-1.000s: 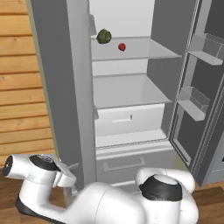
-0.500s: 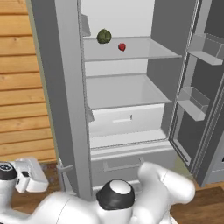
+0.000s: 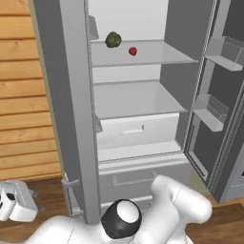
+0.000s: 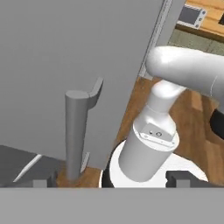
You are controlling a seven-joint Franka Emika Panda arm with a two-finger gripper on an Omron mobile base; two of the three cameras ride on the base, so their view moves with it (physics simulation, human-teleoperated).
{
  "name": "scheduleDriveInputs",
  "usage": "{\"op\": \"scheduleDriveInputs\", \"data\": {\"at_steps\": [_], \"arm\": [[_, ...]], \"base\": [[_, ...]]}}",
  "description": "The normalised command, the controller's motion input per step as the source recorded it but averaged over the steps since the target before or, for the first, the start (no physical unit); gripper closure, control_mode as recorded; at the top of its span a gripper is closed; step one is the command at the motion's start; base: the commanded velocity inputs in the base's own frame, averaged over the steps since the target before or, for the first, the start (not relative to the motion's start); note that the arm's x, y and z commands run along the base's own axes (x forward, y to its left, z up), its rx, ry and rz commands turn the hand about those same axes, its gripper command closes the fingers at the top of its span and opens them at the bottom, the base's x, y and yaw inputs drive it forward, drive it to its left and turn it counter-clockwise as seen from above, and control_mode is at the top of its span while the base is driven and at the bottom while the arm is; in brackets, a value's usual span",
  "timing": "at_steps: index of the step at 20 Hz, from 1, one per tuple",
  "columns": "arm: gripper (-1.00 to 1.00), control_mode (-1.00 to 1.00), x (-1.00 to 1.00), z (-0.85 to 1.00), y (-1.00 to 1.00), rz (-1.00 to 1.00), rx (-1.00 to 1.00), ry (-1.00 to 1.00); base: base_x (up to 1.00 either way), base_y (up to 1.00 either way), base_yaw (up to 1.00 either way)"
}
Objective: Take the strawberry from the fridge and place it on top of the pancake, located on the dining counter.
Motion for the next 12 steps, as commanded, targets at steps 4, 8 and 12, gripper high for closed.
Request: {"op": "scheduleDriveInputs", "data": {"at_steps": [4, 8, 12], "arm": [[-1.00, -1.00, -0.72, 0.55, -0.45, 0.46, 0.34, 0.00], [-1.00, -1.00, -0.62, 0.54, -0.50, 0.49, 0.45, 0.00], [-1.00, -1.00, -0.34, 0.47, -0.56, 0.43, 0.60, 0.06]], "base": [[0.00, 0.00, 0.00], [0.00, 0.00, 0.00], [0.00, 0.00, 0.00]]}}
